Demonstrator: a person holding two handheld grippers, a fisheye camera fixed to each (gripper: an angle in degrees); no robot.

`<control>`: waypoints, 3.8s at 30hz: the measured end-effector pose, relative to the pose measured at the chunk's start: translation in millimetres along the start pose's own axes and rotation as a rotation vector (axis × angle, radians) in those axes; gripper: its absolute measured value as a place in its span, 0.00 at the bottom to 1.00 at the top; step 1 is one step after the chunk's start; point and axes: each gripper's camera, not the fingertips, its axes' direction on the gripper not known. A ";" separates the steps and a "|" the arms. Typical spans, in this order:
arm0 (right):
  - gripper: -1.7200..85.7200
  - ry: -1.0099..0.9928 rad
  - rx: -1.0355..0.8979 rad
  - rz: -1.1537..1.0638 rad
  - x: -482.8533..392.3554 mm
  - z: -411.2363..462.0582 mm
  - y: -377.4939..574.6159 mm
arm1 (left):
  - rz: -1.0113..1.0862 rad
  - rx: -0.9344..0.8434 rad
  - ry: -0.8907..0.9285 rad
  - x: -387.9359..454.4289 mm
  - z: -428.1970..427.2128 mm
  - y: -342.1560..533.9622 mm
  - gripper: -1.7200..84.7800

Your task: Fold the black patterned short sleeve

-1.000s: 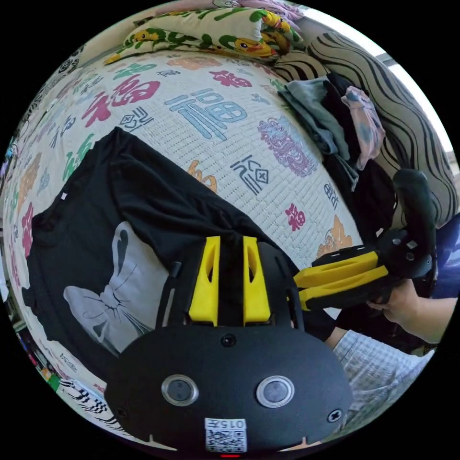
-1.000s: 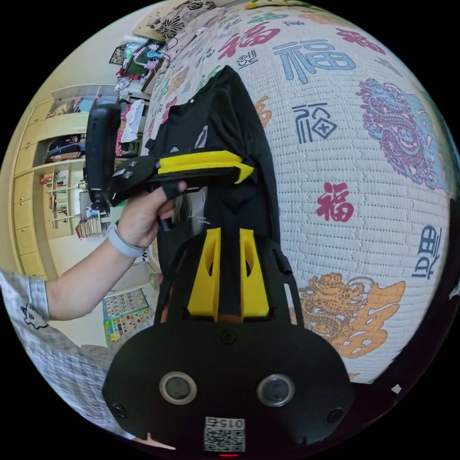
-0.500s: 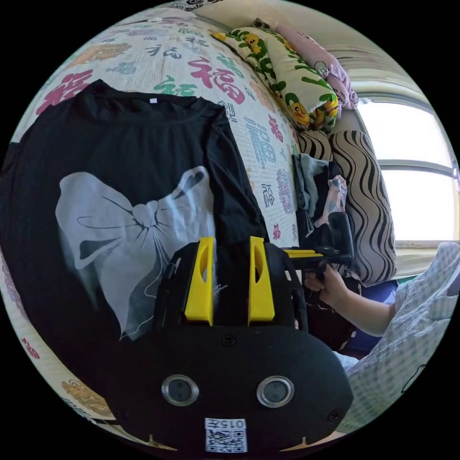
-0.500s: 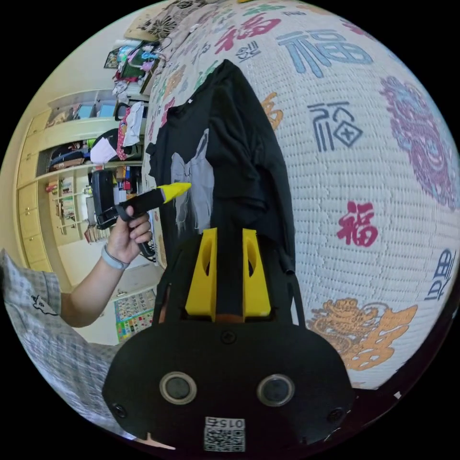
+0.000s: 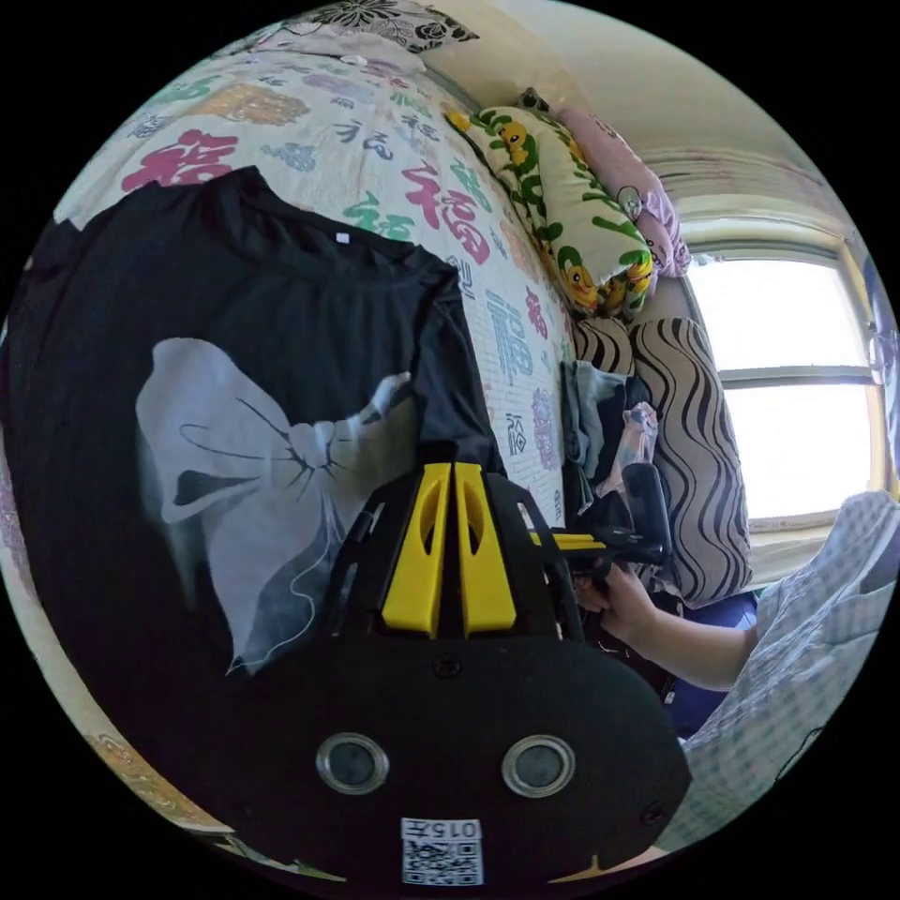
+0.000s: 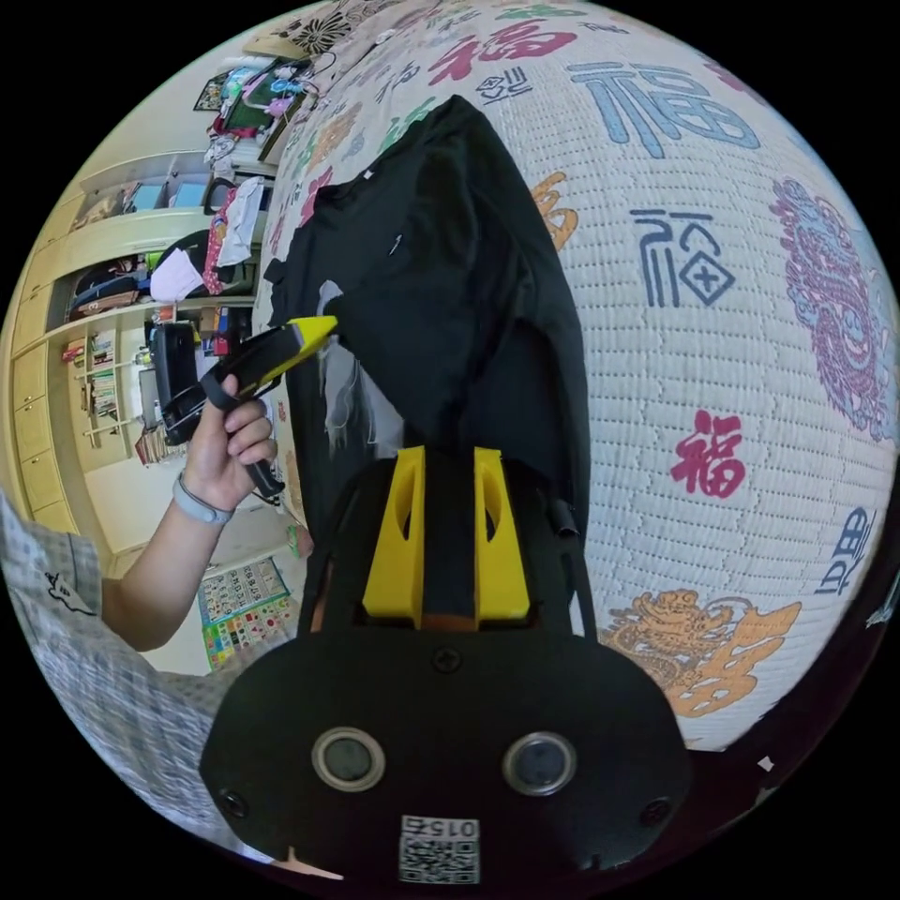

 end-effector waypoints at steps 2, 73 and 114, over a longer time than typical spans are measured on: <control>0.12 0.002 0.004 -0.027 -9.6 1.1 -3.9 | 0.005 0.006 -0.033 -2.7 -6.2 -2.8 0.01; 0.01 0.085 0.261 0.327 122.6 -60.7 -80.2 | 0.209 -0.066 0.361 166.2 107.2 -7.9 0.14; 0.01 0.212 -0.344 -0.677 -371.1 454.9 -485.8 | -0.465 0.726 -0.127 -304.1 -455.7 241.7 0.06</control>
